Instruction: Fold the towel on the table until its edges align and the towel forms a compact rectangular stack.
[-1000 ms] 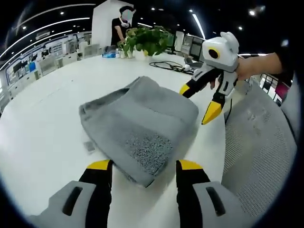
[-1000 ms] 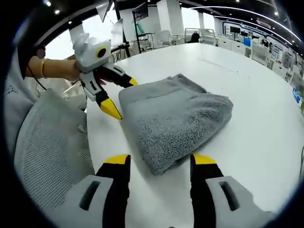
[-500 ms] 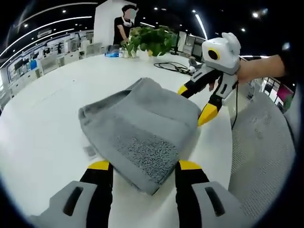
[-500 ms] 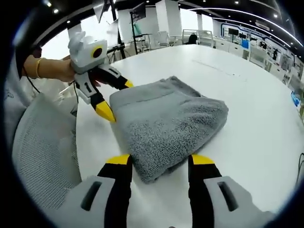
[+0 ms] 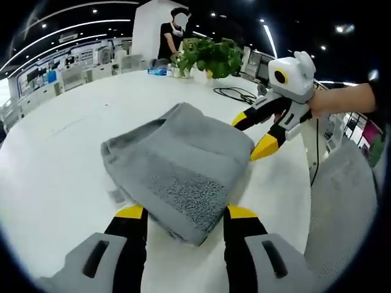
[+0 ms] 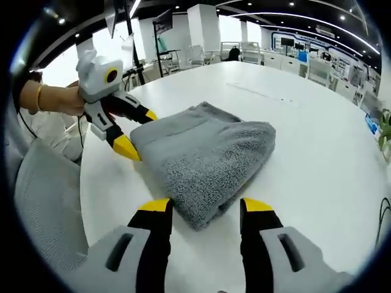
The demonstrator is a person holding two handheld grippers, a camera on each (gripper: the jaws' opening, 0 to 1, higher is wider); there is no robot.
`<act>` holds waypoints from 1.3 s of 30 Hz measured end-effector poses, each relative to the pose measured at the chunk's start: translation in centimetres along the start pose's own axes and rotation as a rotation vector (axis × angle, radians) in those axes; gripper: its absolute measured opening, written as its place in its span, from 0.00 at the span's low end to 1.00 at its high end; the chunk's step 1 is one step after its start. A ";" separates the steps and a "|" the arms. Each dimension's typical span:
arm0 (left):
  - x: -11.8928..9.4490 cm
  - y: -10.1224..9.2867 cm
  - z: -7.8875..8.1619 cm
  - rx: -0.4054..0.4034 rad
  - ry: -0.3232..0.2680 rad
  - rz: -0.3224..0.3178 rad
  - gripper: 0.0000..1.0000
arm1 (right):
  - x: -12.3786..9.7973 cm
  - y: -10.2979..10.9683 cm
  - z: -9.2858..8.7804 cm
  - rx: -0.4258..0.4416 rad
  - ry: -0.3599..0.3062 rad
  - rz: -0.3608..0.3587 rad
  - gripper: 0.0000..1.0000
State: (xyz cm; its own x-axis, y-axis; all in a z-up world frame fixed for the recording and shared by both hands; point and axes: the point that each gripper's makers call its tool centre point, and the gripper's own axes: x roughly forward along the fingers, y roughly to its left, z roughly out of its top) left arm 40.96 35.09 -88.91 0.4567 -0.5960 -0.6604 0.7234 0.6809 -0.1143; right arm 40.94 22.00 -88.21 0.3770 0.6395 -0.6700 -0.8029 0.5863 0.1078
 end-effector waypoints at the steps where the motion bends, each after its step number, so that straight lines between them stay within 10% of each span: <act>1: -0.1 0.0 0.0 -0.005 -0.001 0.003 0.51 | 0.0 0.0 0.0 0.004 -0.002 -0.002 0.44; 17: -10.0 2.6 2.4 -0.087 -0.201 0.145 0.54 | -8.3 -1.9 2.5 0.130 -0.192 -0.150 0.49; 27: -14.8 2.5 0.5 -0.160 -0.296 0.228 0.68 | -14.0 -0.1 0.4 0.190 -0.249 -0.279 0.60; 39: -16.2 -1.3 -0.8 -0.198 -0.433 0.227 0.91 | -13.8 4.2 -2.4 0.268 -0.277 -0.260 0.82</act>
State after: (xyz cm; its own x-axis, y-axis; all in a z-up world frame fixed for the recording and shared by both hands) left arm 32.21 44.24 -78.66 0.7928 -0.5170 -0.3227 0.4887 0.8557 -0.1701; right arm 31.28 14.47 -80.27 0.6886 0.5415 -0.4823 -0.5314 0.8293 0.1725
